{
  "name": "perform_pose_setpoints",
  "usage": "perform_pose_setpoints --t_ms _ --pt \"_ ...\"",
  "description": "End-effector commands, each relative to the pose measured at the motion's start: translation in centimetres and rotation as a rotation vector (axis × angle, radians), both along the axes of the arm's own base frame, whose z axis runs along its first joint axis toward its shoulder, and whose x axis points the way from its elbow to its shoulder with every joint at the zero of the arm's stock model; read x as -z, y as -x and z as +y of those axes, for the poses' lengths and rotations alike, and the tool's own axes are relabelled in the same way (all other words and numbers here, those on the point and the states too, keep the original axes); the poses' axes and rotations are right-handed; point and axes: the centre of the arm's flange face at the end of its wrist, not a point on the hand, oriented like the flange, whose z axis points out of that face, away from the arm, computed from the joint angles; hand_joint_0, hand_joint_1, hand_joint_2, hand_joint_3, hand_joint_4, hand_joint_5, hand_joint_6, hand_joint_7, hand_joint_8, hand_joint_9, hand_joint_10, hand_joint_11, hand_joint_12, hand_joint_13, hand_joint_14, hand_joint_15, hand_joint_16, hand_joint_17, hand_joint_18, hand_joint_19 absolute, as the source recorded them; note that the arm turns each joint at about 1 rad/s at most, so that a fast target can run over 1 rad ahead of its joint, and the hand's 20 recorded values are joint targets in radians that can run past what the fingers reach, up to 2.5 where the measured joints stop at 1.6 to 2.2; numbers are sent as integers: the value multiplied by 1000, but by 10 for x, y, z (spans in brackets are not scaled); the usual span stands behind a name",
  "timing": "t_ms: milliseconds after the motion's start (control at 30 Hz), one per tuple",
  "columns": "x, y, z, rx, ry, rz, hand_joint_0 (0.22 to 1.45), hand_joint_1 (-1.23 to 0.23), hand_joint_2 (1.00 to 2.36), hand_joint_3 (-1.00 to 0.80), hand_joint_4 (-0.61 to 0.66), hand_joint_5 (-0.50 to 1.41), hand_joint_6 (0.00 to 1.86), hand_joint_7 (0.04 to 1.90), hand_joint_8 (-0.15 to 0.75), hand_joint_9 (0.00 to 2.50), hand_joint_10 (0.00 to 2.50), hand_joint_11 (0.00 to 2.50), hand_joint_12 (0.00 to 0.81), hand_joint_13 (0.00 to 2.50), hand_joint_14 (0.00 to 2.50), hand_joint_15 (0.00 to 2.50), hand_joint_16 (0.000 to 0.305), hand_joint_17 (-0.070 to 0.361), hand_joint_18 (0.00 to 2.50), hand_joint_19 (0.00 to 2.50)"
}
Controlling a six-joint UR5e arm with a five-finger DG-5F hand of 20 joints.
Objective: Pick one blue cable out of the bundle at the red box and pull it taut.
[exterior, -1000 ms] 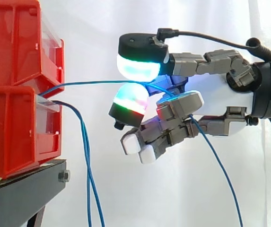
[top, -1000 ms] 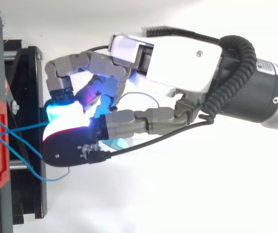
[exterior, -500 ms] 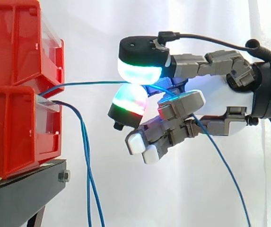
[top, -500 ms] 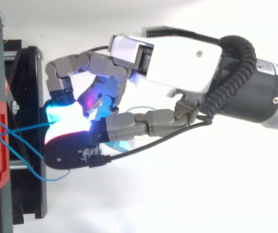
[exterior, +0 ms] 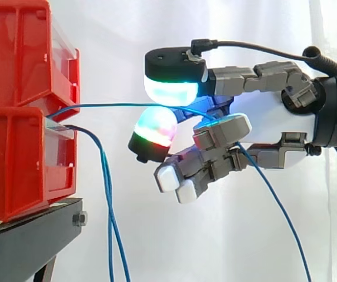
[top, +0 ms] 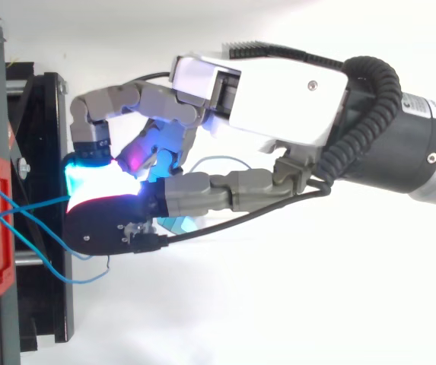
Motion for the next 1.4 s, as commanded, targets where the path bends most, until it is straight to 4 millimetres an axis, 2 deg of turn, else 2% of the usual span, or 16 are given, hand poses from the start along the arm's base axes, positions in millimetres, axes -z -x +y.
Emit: perform_pose_setpoints --t_ms 0,100,267,433,633,867,1200,1367 --pt "0 0 1 -2 0 -1 626 -522 1004 -93 418 -37 502 1306 433 1521 14 1434 461 983 15 495 72 161 960 442" --pt "1 0 0 0 0 2 601 -470 1009 -152 399 -40 503 1294 428 1494 16 1427 459 970 16 499 72 161 944 441" --pt "1 0 1 -2 0 1 596 -466 1011 -195 400 -41 503 1282 427 1495 17 1418 457 964 17 496 71 160 937 455" --pt "0 0 1 -2 0 1 628 -555 1015 -139 375 -39 502 1312 406 1507 19 1453 432 970 16 504 66 148 925 463" --pt "1 0 2 -3 0 2 642 -569 1012 -57 417 -30 502 1315 426 1555 19 1437 444 1013 17 494 68 153 993 439" --pt "0 0 2 -3 1 -1 648 -631 1009 -11 406 -29 502 1323 426 1564 17 1454 451 1028 18 495 69 156 1008 428" --pt "0 0 4 -6 1 -2 614 -741 1009 -47 406 -31 502 1339 446 1544 16 1456 458 1027 15 484 70 158 1013 411" --pt "1 -1 4 -4 1 -1 608 -744 1012 -91 393 -33 502 1349 437 1530 17 1448 450 1014 16 488 69 154 991 429"
